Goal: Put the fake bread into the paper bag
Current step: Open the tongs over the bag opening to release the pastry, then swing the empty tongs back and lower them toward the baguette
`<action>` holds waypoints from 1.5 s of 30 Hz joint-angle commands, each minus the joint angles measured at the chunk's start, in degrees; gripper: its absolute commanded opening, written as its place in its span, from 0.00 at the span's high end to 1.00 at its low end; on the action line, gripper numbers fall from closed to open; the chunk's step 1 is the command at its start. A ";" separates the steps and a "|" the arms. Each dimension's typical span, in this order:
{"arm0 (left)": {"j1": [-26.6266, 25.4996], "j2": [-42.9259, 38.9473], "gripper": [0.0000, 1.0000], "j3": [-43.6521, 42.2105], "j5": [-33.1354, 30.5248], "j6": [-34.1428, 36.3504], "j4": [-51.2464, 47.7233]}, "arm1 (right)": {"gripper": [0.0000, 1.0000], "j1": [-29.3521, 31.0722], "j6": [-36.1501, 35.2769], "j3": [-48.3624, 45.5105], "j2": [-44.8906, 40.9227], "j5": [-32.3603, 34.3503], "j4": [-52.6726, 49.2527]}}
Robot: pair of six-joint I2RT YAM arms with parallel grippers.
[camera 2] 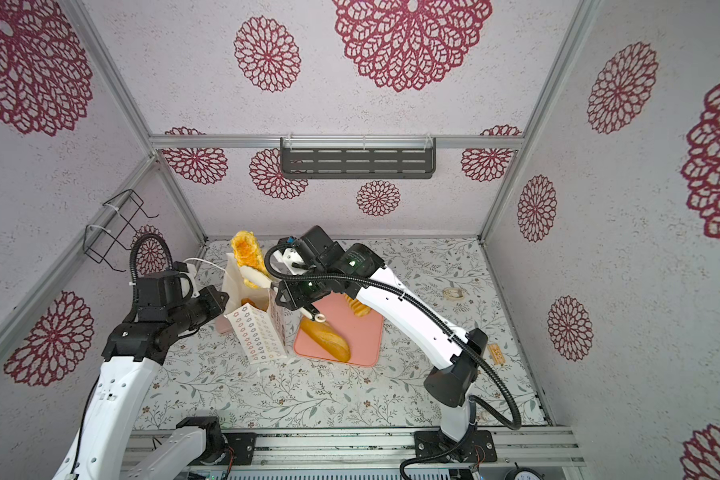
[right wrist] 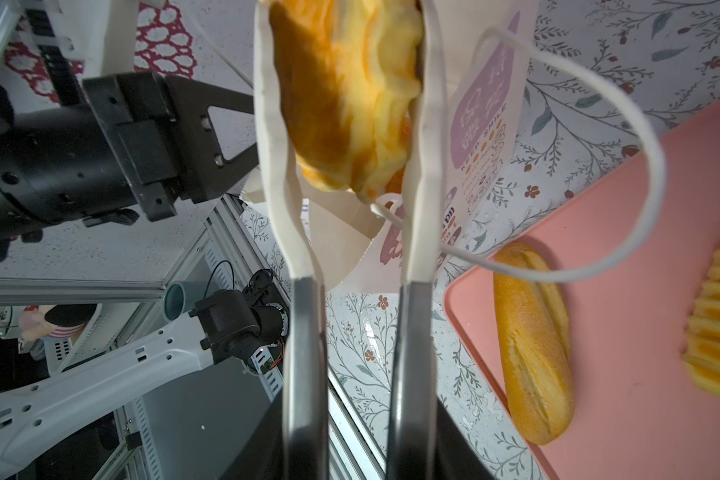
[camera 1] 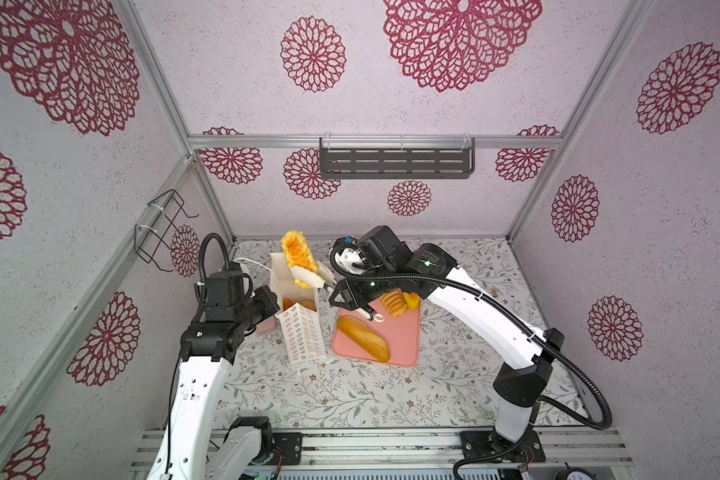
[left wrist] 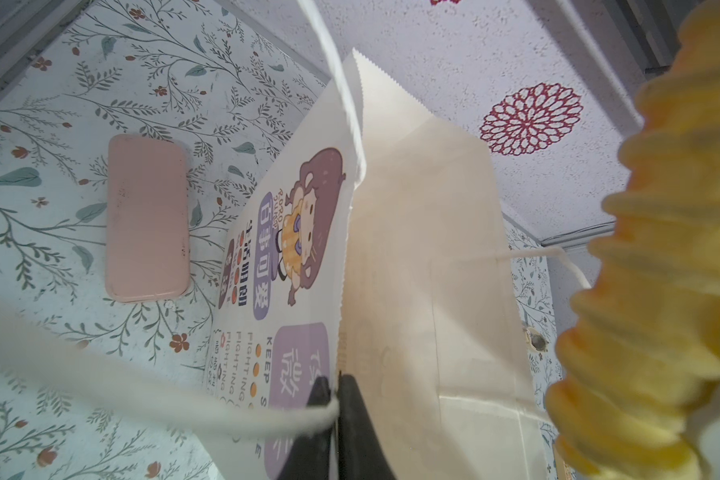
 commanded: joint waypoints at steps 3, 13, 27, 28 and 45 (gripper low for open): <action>0.20 -0.03 0.92 0.93 0.71 -0.31 1.02 | 0.58 0.48 0.28 1.28 0.42 0.07 1.80; 0.12 0.01 0.92 0.96 0.59 0.06 0.84 | 0.47 0.48 0.38 1.44 0.66 0.25 2.61; 0.18 0.38 0.91 1.49 0.00 0.79 0.25 | 0.51 -2.80 0.19 3.09 -4.79 6.61 1.96; 0.21 0.54 0.91 1.62 0.03 0.91 0.18 | 0.51 -3.49 0.19 2.67 -5.89 7.19 1.74; 1.25 3.12 0.87 4.97 -0.57 2.60 -1.15 | 0.53 -16.44 0.75 -40.12 -30.18 7.28 4.23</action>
